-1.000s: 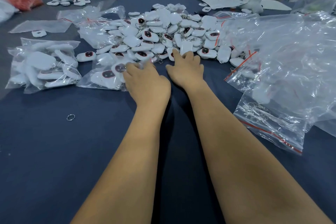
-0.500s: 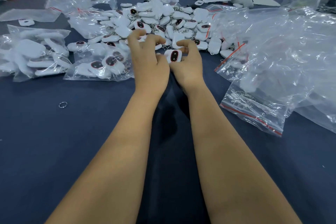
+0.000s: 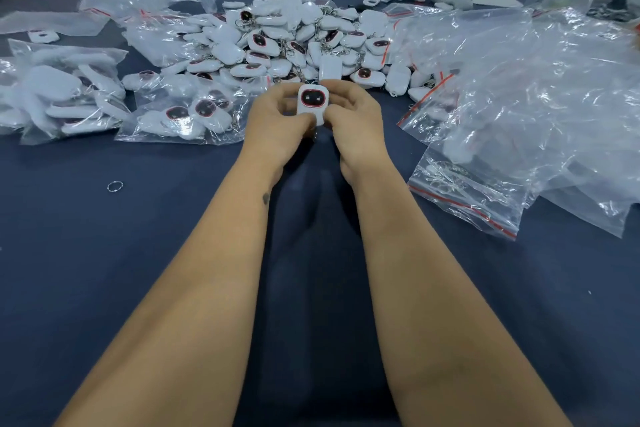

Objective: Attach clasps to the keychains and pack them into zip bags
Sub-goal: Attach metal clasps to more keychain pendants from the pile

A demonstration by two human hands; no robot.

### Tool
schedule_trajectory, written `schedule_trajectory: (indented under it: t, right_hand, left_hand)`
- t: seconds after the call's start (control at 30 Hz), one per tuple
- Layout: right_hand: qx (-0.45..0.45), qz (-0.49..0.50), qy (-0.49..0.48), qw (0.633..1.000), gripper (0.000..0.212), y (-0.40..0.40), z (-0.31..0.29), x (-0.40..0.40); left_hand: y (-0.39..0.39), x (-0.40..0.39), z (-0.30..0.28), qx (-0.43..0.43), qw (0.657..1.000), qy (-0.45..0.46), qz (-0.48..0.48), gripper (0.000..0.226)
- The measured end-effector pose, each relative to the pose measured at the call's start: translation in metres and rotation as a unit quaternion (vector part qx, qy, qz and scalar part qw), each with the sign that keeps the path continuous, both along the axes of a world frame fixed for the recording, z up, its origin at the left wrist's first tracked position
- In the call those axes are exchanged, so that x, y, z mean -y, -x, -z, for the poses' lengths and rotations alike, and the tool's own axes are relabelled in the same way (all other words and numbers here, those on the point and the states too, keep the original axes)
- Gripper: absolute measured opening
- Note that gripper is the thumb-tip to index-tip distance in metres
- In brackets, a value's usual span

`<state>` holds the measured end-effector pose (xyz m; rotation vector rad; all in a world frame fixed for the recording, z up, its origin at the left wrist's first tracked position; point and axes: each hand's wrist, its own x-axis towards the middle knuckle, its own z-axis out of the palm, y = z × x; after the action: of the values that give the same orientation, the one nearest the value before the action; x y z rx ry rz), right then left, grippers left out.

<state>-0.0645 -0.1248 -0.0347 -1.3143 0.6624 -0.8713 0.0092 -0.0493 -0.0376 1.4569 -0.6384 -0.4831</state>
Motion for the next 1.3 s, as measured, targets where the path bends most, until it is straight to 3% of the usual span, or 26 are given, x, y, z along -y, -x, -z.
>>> schedule_trajectory:
  t: [0.23, 0.67, 0.93, 1.3]
  right_hand:
    - [0.004, -0.004, -0.008, 1.0, 0.03, -0.0019, -0.0025, -0.0026]
    - [-0.015, 0.007, -0.004, 1.0, 0.019, -0.0013, -0.0038, -0.006]
    - [0.022, 0.014, -0.023, 0.999, 0.017, 0.001, -0.0055, -0.0087]
    - [-0.011, 0.029, -0.001, 1.0, 0.018, -0.0002, -0.0058, -0.0091]
  left_hand:
    - [-0.0004, 0.0002, 0.0015, 0.005, 1.0, -0.014, -0.011, 0.05]
    - [0.005, -0.0005, -0.0017, 0.032, 0.999, -0.03, -0.007, 0.044]
    - [0.0057, 0.0009, -0.0057, -0.062, 0.998, 0.025, 0.007, 0.021]
    - [0.0038, 0.0033, -0.0025, -0.044, 0.999, 0.006, 0.005, 0.022]
